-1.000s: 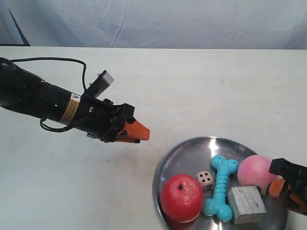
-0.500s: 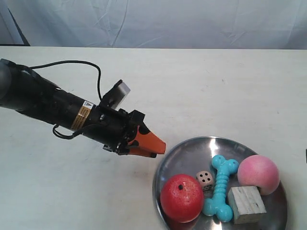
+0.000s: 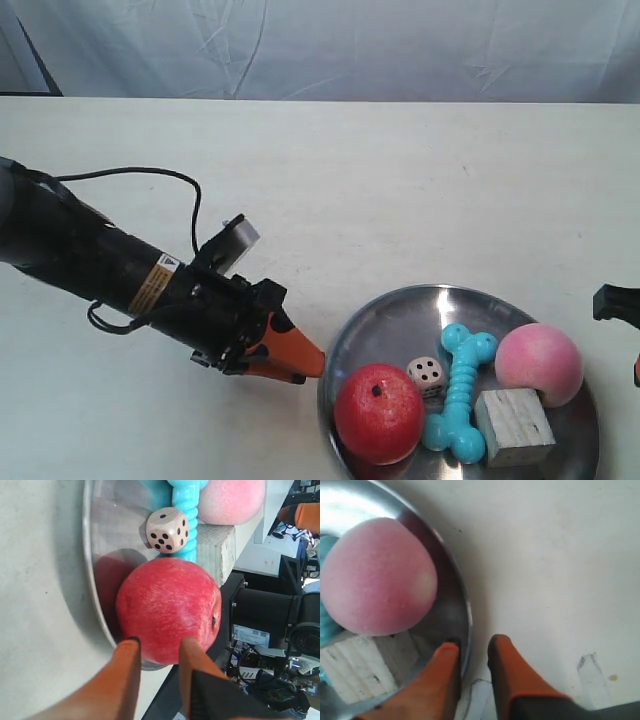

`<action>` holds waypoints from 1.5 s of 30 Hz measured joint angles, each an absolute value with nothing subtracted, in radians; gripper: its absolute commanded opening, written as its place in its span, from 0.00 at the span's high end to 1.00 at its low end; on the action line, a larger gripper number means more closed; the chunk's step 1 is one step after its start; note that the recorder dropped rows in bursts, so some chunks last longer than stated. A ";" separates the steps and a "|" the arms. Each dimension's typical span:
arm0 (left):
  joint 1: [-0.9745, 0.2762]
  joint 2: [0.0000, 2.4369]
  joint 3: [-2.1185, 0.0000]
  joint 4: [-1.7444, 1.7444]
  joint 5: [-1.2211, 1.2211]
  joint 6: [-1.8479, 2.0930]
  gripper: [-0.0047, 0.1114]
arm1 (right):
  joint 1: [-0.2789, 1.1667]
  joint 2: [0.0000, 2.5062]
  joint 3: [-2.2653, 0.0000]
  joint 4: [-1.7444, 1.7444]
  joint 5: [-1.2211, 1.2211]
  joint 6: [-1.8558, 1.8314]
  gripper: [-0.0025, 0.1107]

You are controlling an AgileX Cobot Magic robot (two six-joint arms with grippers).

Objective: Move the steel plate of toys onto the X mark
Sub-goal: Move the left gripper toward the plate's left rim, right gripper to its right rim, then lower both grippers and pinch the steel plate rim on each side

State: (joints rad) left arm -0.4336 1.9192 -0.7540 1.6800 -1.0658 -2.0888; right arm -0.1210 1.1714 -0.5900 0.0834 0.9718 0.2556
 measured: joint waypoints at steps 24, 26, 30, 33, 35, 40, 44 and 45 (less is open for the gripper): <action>-0.505 1.919 -0.750 1.628 -0.959 -2.090 0.73 | -0.175 1.189 -0.498 0.168 0.841 0.224 0.77; -0.505 1.919 -0.750 1.630 -0.932 -2.090 0.73 | -0.175 1.189 -0.498 0.168 0.839 0.224 0.77; -0.505 1.935 -0.750 1.637 -0.887 -2.090 0.73 | -0.175 1.189 -0.498 0.168 0.833 0.224 0.77; -0.505 1.971 -0.750 1.632 -0.878 -2.090 0.72 | -0.175 1.189 -0.498 0.168 0.833 0.222 0.77; -0.505 1.999 -0.752 1.609 -0.888 -2.090 0.70 | -0.175 1.189 -0.498 0.168 0.831 0.220 0.77; -0.505 2.023 -0.775 1.562 -0.927 -2.093 0.68 | -0.175 1.189 -0.498 0.168 0.823 0.220 0.77; -0.505 2.034 -0.799 1.558 -0.930 -2.093 0.68 | -0.175 1.189 -0.498 0.172 0.813 0.217 0.77; -0.505 2.037 -0.802 1.558 -0.930 -2.093 0.68 | -0.175 1.189 -0.498 0.172 0.812 0.217 0.77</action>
